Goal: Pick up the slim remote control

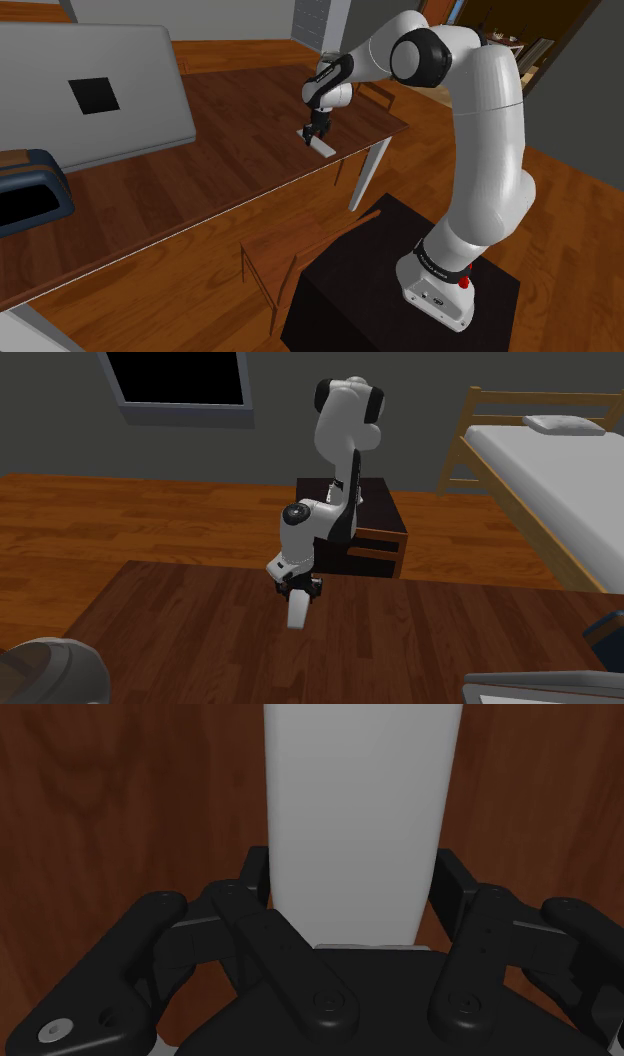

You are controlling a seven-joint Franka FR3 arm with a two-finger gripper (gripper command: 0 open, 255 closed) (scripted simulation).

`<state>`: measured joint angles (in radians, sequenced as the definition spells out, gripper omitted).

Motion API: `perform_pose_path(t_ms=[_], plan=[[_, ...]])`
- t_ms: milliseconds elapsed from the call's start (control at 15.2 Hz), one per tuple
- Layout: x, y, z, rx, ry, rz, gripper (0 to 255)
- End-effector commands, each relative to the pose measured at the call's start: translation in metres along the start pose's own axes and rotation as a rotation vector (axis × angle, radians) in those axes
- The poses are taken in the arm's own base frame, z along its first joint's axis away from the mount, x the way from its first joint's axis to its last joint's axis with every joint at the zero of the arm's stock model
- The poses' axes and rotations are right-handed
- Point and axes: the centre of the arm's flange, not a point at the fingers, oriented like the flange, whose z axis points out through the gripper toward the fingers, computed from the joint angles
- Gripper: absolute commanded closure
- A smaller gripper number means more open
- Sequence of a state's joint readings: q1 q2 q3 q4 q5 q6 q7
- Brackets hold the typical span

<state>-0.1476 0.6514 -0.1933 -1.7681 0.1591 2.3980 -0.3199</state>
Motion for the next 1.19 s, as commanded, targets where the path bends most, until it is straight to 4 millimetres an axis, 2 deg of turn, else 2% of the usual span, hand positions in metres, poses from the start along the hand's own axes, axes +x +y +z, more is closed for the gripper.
perform_pose_path(t_ms=[0,990,1122], plan=[[0.000,0.000,0.001,0.000,0.000,0.000,255],[-0.001,0.001,-0.078,0.000,0.000,0.000,255],[-0.001,0.001,-0.079,0.000,0.000,0.000,255]])
